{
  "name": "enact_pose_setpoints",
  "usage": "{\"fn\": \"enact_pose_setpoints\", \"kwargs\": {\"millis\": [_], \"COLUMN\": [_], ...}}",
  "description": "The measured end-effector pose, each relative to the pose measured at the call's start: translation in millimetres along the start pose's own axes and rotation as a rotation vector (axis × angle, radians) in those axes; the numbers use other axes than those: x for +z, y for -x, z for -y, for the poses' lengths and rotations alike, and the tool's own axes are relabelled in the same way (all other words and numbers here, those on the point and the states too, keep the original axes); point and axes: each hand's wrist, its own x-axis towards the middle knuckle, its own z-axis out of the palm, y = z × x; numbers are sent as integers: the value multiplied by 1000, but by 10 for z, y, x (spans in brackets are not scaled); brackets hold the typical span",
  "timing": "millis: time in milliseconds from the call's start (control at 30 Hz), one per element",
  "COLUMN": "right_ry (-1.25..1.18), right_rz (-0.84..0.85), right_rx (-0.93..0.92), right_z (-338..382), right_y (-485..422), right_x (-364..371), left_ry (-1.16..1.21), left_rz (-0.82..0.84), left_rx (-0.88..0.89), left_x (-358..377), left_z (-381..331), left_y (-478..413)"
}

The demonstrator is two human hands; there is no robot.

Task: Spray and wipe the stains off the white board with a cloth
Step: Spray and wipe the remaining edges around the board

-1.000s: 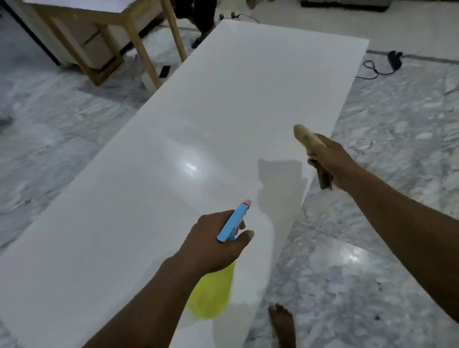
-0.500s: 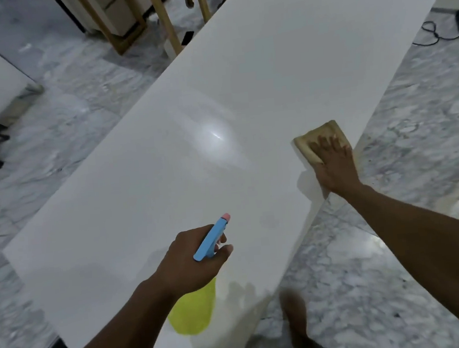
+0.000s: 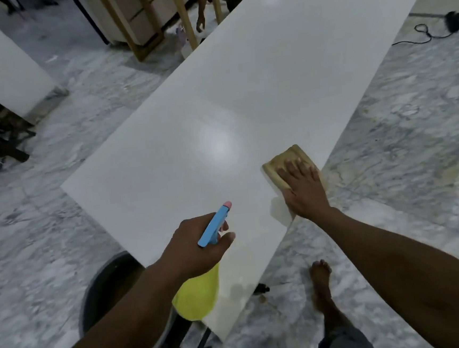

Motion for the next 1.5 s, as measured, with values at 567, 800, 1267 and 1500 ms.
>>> {"fn": "enact_pose_setpoints", "kwargs": {"millis": [567,800,1267,1500], "right_ry": [-165,-304,-633,-1263], "right_rz": [9,10,275,482], "right_rx": [-146,-183,118,674], "right_z": [2178,2200,2522,2351], "right_y": [2433,2638,3355,2978], "right_x": [1403,1462,1426,309], "left_ry": [80,109,145,102], "left_rz": [-71,-69,-77,-51], "left_rx": [-44,-23,-32,-21], "left_x": [221,257,153,-7], "left_z": [1295,1033,1127,1038], "left_y": [2283,2185,2498,2478]}}
